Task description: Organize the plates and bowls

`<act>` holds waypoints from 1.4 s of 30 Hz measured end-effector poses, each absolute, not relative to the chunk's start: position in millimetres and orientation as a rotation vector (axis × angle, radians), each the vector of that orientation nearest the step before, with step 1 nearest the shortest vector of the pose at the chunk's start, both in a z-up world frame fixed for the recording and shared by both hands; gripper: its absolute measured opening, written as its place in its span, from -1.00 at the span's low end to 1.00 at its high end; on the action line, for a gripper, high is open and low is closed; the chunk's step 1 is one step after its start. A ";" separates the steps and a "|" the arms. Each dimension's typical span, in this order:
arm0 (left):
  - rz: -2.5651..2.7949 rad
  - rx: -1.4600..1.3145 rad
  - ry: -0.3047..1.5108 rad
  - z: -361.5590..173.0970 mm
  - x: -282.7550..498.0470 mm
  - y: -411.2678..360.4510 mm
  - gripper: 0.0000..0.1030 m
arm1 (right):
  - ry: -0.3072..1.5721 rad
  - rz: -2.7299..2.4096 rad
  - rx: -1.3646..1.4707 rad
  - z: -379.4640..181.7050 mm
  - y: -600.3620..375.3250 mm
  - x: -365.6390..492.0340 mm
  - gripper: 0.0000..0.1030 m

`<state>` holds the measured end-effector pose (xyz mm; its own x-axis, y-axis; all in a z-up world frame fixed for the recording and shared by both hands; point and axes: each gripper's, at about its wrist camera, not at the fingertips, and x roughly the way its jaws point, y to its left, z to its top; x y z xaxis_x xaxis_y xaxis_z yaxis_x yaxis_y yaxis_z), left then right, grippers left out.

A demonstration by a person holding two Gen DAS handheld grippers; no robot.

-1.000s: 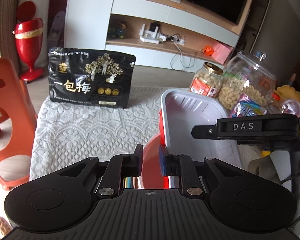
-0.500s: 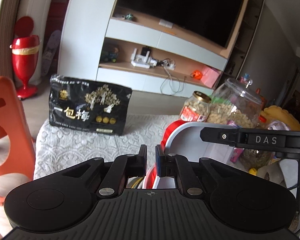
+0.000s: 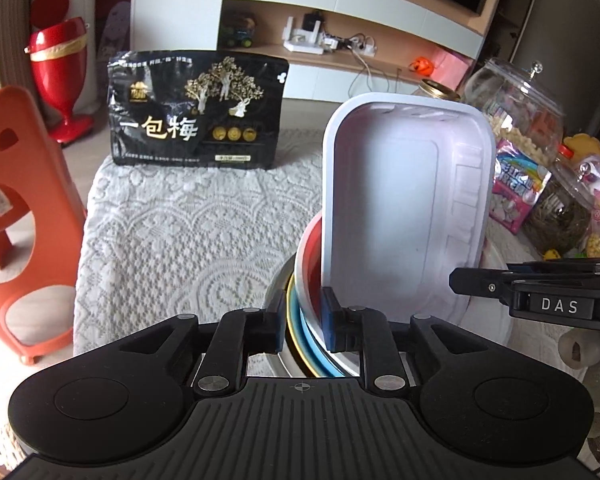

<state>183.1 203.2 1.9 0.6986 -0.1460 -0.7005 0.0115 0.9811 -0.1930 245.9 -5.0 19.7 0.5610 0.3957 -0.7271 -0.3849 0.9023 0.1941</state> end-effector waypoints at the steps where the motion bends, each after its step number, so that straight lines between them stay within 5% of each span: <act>1: -0.086 -0.179 0.792 1.3 182.5 202.6 -0.58 | 0.845 0.469 -0.001 19.2 -2.6 244.5 -0.50; 21: -0.031 -0.209 0.693 17.7 131.0 195.4 -0.56 | 0.722 0.430 0.080 30.9 -27.8 213.6 -0.44; 27: -0.002 -0.266 0.641 23.4 69.2 190.0 -0.56 | 0.640 0.479 0.094 44.5 -43.7 156.2 -0.05; 42: 0.039 -0.307 0.403 -25.0 -51.7 111.8 -0.66 | 0.455 0.470 -0.068 -10.7 -68.5 25.1 0.11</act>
